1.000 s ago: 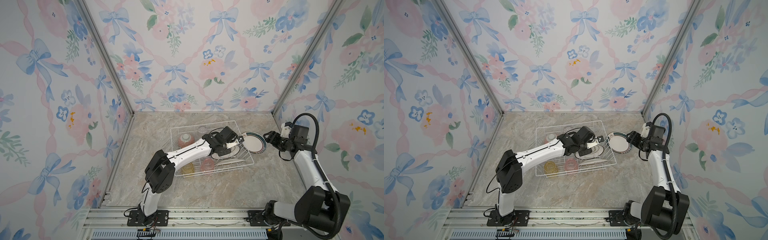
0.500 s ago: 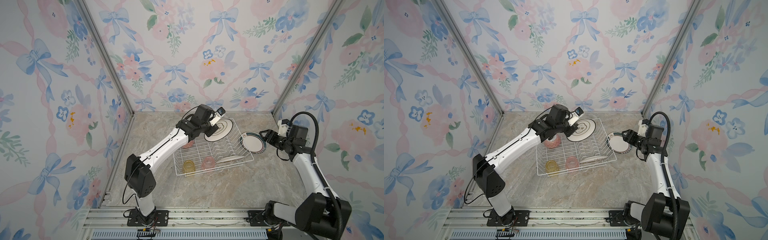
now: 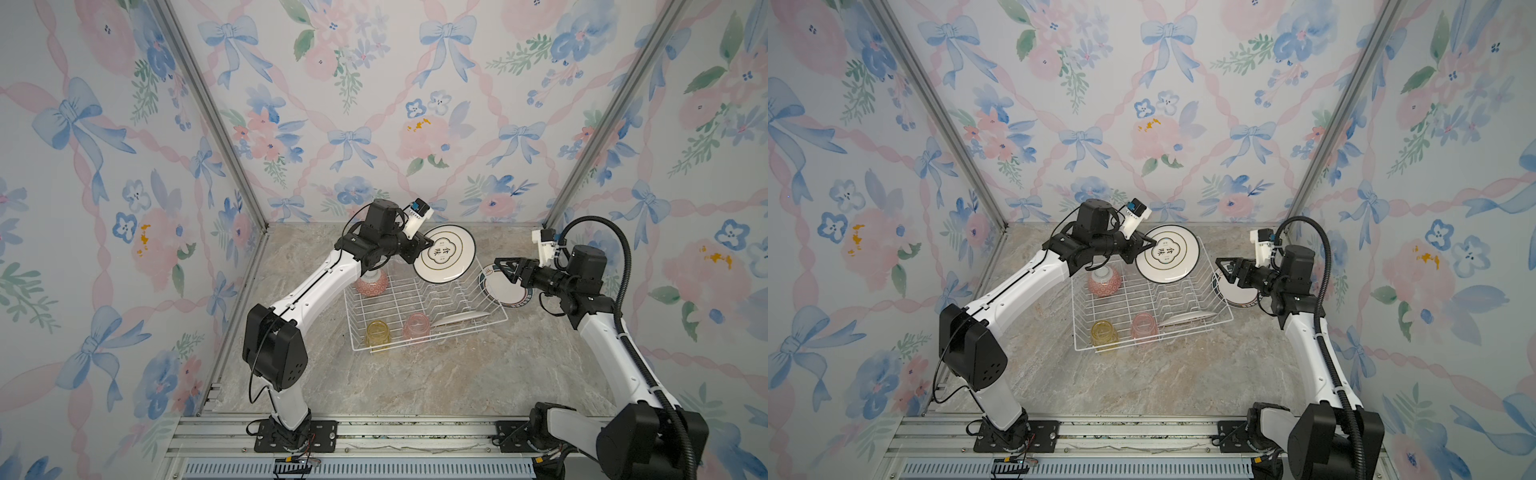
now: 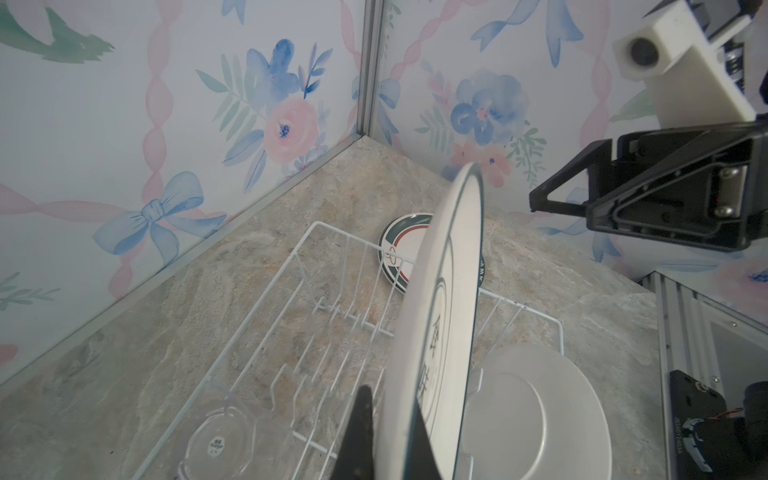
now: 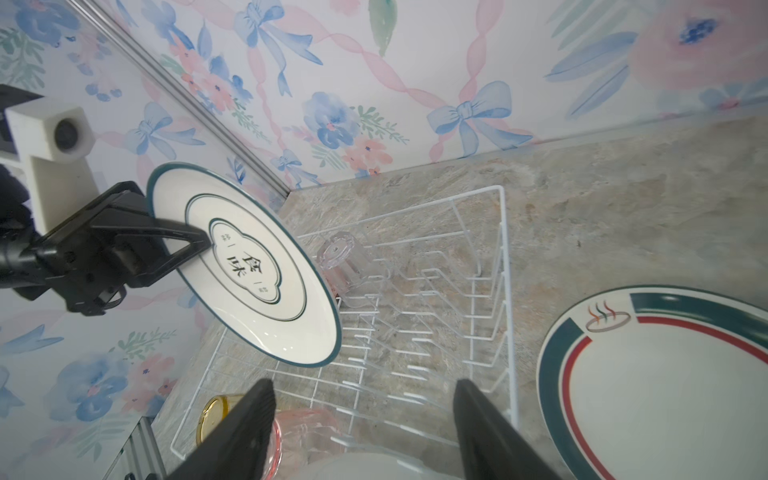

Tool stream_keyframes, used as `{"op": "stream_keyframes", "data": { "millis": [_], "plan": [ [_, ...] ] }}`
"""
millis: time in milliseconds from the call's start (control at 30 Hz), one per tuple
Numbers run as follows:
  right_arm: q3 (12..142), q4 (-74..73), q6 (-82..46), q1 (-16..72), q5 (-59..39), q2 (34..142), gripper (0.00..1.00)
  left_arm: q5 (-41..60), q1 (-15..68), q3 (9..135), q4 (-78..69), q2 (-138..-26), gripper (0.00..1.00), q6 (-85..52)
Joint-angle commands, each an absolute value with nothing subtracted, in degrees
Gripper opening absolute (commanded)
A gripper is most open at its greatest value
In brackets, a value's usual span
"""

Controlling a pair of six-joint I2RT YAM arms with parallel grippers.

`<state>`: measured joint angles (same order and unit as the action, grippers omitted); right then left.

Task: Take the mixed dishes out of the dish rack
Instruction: 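Lift the plate above the rack toward the right gripper while the right gripper nears, then grasp the plate rim with the right gripper and open the left gripper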

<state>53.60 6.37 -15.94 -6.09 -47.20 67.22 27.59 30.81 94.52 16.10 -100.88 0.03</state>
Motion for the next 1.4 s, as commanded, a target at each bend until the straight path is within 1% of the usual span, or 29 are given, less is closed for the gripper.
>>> {"op": "stream_keyframes", "data": {
  "millis": [0,167,333,600,767,867,1200,1267,1300,1367],
  "plan": [
    [53.7,4.0,-14.2,-3.6,-52.9,68.1,0.7,37.7,29.2,92.5,6.9,-98.6,0.0,-6.3],
    [54.6,3.8,-13.2,-0.7,-53.9,69.4,0.7,44.7,27.7,89.9,-2.0,-99.6,0.0,-12.7],
    [54.8,2.8,-13.7,0.3,-53.6,70.5,0.7,50.3,27.5,89.0,-10.1,-102.0,0.0,-19.2],
    [55.0,-1.5,-16.0,2.5,-55.0,71.5,0.7,52.1,28.2,89.9,-12.3,-105.6,0.0,-21.6],
    [54.6,-7.3,-19.8,3.4,-55.0,72.2,0.66,52.7,29.2,90.9,-12.7,-107.5,0.0,-22.2],
    [54.8,-9.5,-21.4,3.5,-55.0,72.7,0.55,53.1,29.6,91.6,-13.0,-108.3,0.0,-22.4],
    [55.0,-10.1,-22.8,4.0,-53.1,73.6,0.06,54.0,30.6,92.4,-13.4,-109.6,0.0,-22.6],
    [55.0,-10.1,-22.8,4.1,-52.8,73.6,0.0,54.1,30.7,92.2,-13.4,-109.5,0.0,-22.5],
    [55.1,-9.9,-22.9,4.0,-52.6,73.6,0.0,54.2,30.7,92.1,-13.4,-109.4,0.0,-22.6],
    [55.2,-9.7,-22.9,4.0,-52.0,73.5,0.0,54.2,30.6,91.9,-13.4,-109.3,0.2,-22.6]
  ]
}}
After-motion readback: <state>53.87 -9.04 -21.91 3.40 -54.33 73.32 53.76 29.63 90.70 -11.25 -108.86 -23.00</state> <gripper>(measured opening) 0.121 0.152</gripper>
